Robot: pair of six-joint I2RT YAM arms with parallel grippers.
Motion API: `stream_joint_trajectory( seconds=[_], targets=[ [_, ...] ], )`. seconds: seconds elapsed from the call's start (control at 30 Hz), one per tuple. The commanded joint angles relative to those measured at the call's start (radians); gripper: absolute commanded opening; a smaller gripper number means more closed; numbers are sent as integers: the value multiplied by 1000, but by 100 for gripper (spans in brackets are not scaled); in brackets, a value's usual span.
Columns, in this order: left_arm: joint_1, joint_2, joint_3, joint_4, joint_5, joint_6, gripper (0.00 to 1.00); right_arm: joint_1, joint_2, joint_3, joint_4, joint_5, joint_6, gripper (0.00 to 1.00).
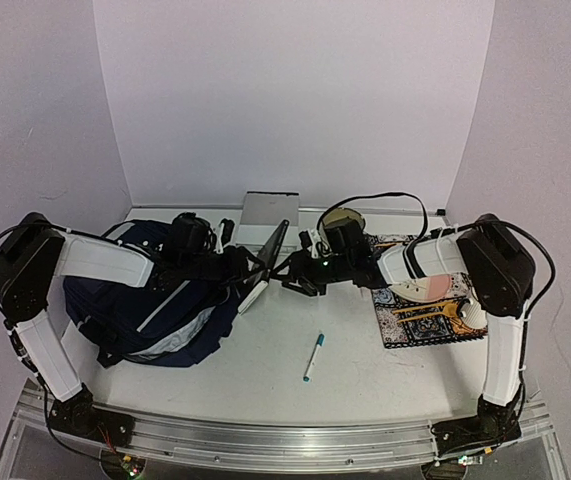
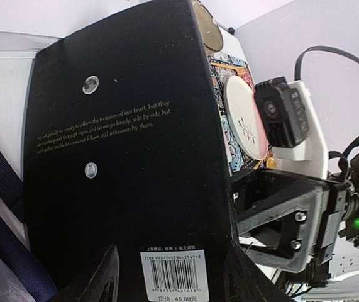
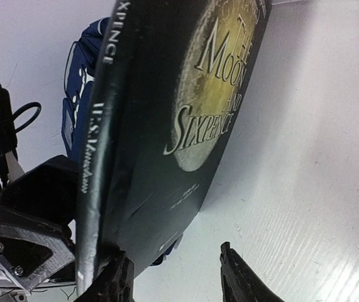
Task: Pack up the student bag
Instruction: Pick up the book at the center of the board.
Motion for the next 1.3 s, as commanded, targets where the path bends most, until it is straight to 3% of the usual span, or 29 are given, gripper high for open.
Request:
stream_joint_trajectory(
  seconds=[0.0,0.3,0.53,0.7,1.1,1.27],
  targets=[
    [-6,-28,71,-29,9,-29,64,18,39,87,45,-46,13,48],
    [-6,-19,151,-140,4,-39,68,38,62,124,45,-57,13,48],
    [-6,32,241,-345,-122,18,64,47,79,145,45,-63,15,48],
    [-6,62,293,-440,-187,63,55,53,94,161,44,-66,16,48],
    [-6,40,371,-570,-298,181,9,56,44,114,41,-37,-4,50],
    [0,4,378,-583,-324,185,0,55,-24,61,36,-2,-30,53]
  ],
)
